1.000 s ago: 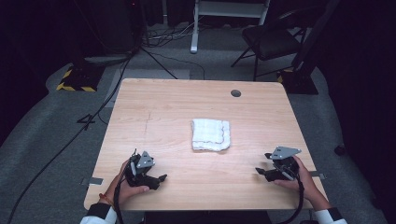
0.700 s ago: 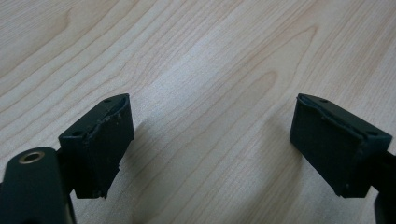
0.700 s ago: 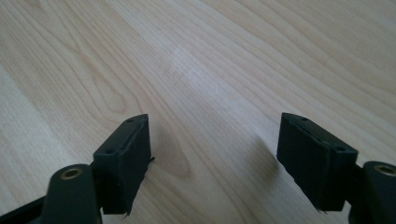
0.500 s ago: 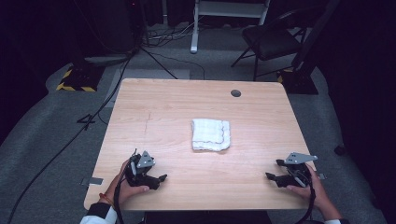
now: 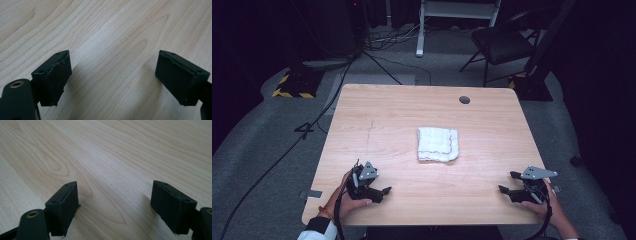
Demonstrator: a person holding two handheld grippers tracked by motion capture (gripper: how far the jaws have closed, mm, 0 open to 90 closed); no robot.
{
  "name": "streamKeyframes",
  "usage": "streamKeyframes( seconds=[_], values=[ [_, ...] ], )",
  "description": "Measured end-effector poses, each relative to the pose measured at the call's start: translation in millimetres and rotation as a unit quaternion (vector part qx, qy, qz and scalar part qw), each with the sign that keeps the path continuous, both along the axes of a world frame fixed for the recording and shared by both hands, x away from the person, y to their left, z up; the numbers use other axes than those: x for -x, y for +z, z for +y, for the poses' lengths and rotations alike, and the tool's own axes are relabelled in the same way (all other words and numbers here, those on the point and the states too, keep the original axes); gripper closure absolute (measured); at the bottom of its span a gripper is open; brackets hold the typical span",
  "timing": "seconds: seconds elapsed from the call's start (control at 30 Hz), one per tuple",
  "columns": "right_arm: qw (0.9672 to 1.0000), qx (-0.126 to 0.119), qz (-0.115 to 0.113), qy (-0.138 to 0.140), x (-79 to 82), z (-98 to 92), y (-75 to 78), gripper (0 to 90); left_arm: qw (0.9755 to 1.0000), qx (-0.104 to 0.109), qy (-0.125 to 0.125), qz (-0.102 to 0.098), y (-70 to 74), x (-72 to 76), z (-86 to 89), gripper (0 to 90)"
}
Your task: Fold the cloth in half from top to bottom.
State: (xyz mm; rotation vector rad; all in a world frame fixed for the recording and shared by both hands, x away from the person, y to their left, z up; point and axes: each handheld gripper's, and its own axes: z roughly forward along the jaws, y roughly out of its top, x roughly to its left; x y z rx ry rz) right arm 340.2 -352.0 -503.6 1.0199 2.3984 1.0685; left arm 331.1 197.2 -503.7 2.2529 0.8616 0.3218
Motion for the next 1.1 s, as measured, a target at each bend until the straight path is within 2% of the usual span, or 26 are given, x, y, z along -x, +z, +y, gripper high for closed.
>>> streamKeyframes(
  seconds=[1.1],
  values=[
    [1.0,0.002,-0.001,-0.005,-1.2,0.5,0.0,21.4,0.9999,0.001,-0.013,-0.001,-0.1,-1.4,-0.9,14.2]
  ],
)
